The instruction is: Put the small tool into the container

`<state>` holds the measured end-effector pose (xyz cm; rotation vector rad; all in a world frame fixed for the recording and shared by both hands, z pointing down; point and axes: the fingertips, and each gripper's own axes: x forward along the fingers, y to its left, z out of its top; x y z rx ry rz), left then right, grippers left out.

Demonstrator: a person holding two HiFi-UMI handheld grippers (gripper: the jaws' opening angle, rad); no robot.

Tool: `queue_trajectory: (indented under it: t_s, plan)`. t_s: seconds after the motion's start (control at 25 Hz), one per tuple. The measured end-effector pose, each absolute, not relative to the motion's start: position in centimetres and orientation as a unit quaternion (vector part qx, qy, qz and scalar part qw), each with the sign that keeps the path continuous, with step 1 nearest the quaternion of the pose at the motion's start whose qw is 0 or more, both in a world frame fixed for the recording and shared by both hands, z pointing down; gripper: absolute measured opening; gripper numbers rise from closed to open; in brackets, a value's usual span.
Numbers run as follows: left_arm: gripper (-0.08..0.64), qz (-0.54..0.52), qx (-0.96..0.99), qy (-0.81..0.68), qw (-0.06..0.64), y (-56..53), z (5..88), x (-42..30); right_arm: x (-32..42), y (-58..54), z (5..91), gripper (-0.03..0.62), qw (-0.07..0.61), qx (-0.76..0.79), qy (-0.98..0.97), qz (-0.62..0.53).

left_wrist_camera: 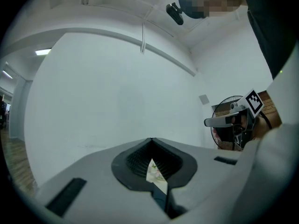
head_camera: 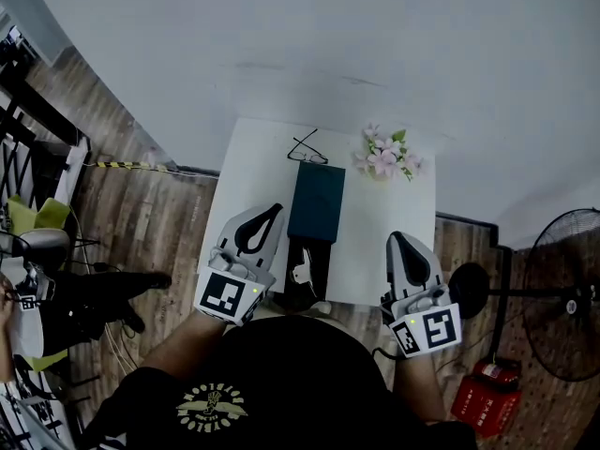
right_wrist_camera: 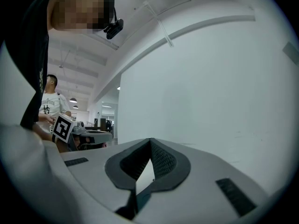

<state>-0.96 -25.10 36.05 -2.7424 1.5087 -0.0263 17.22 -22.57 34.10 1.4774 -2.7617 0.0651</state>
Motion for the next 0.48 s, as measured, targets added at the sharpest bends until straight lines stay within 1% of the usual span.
queue_trajectory:
  t_s: [0.48]
  plan:
    - [0.006, -0.004, -0.876, 0.482, 0.009, -25.35, 35.76, -1.59, 16.74, -23.03, 34.78, 0.000, 0.008, 0.477, -0.878, 0.030]
